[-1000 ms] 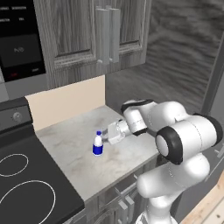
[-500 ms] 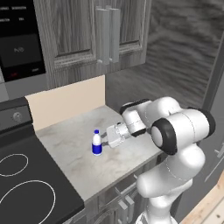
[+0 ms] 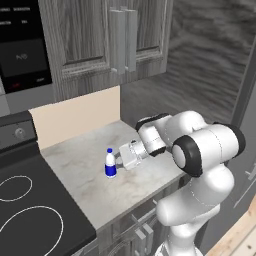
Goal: Place the drinks on the dining counter in a tight cluster.
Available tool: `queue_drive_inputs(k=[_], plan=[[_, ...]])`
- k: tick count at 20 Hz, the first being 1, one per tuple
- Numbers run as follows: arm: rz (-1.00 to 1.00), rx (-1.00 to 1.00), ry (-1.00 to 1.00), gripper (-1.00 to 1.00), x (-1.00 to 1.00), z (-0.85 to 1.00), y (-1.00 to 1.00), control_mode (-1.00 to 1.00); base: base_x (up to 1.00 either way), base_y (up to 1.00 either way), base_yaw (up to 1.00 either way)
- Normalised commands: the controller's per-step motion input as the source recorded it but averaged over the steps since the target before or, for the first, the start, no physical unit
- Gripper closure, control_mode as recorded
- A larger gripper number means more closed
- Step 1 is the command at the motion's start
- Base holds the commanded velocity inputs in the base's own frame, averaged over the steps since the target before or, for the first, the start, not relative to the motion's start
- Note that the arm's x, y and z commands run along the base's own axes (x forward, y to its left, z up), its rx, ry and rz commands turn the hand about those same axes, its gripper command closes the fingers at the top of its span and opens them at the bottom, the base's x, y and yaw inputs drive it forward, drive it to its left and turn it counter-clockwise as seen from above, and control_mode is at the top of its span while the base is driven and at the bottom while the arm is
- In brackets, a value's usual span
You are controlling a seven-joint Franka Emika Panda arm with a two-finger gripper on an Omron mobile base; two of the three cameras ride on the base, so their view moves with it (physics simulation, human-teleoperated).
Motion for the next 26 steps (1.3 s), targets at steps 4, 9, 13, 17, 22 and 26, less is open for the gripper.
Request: queue_drive_inputs(k=[4, 9, 13, 17, 22, 26], plan=[[0.0, 0.0, -0.04, -1.0, 0.0, 0.02, 0.0, -1.0, 0.0, 0.0, 0.0], [0.0, 0.0, -0.01, -1.0, 0.0, 0.16, 0.03, -1.0, 0.0, 0.0, 0.0], [0.0, 0.0, 0.0, -1.0, 0.0, 0.14, 0.08, -1.0, 0.0, 0.0, 0.0], [0.0, 0.0, 0.0, -1.0, 0.0, 0.01, 0.16, -1.0, 0.0, 0.0, 0.0], [0.0, 0.0, 0.0, -1.0, 0.0, 0.0, 0.14, -1.0, 0.0, 0.0, 0.0], [0.0, 0.0, 0.0, -1.0, 0.0, 0.0, 0.15, -1.0, 0.0, 0.0, 0.0]])
